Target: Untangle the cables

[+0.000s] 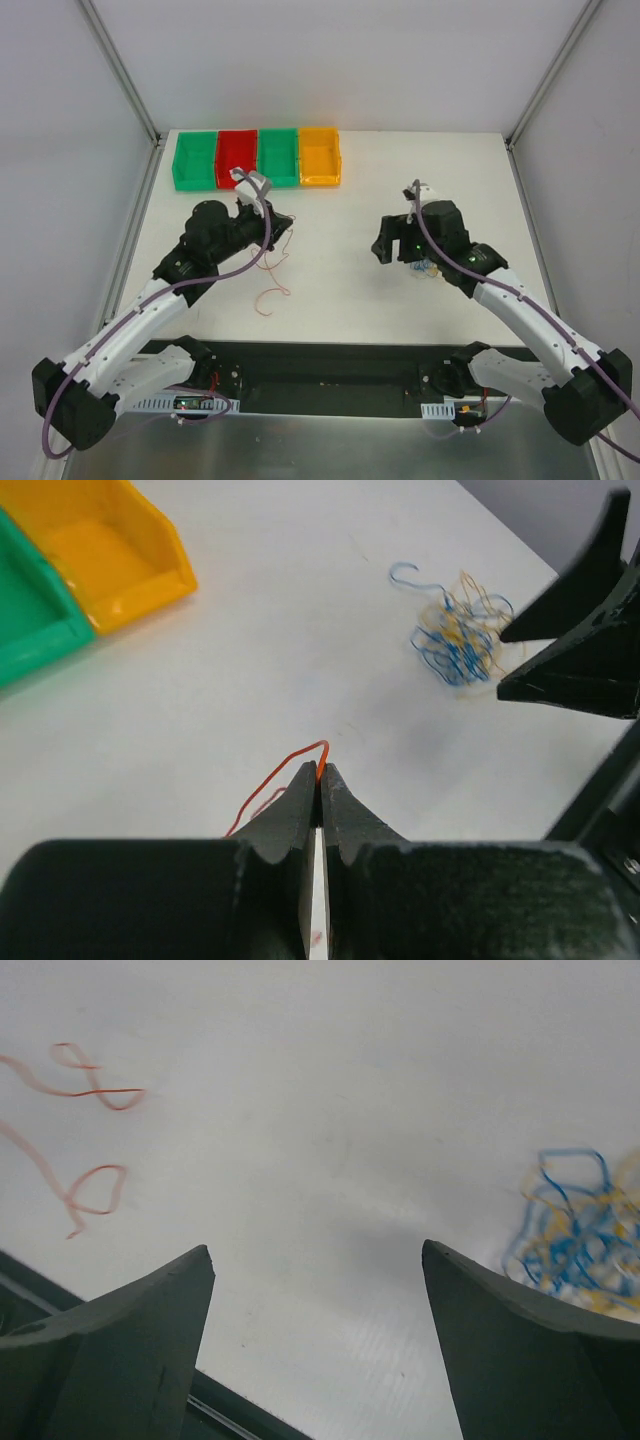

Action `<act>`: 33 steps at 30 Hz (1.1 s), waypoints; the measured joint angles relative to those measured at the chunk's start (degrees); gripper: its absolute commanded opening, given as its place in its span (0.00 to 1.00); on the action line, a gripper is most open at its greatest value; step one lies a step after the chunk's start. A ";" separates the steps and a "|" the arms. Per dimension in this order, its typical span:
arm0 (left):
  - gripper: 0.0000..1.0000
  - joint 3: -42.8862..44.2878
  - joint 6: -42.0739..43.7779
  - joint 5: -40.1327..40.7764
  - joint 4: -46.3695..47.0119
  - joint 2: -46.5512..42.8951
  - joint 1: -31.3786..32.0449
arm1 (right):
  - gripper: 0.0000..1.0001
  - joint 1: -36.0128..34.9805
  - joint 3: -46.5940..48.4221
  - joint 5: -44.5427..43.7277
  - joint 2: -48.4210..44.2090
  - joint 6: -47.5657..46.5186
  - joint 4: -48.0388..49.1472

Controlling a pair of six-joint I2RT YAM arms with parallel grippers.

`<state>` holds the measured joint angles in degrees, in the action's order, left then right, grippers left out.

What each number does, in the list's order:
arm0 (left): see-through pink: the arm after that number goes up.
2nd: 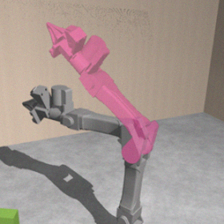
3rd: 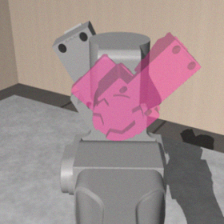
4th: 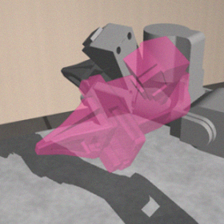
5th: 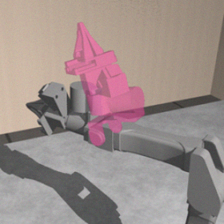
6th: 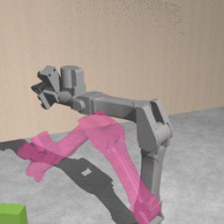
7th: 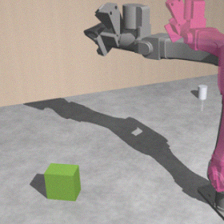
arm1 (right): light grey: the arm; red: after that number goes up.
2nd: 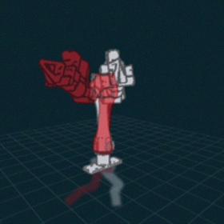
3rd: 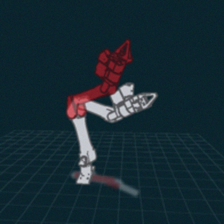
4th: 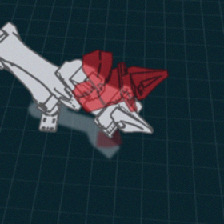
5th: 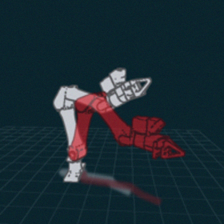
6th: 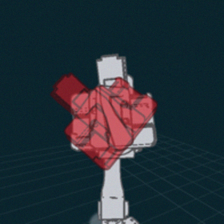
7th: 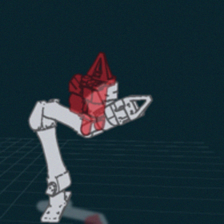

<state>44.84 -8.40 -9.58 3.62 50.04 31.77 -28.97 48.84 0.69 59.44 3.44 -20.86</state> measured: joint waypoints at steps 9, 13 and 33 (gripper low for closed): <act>0.00 2.08 -4.07 -19.06 -2.60 7.50 0.02 | 0.86 -10.12 -7.28 15.61 -0.39 -5.95 21.77; 0.00 2.64 -5.25 -23.91 -2.12 7.76 0.00 | 0.83 -14.16 -7.26 19.45 3.21 -8.79 30.64; 0.66 2.69 -7.15 -27.10 0.39 5.31 -0.35 | 0.00 -23.43 -6.51 12.07 13.42 -9.73 52.35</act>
<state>47.53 -15.55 -36.69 4.01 55.35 31.42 -52.40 42.33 12.75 72.86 -6.28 31.48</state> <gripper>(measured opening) 0.259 0.015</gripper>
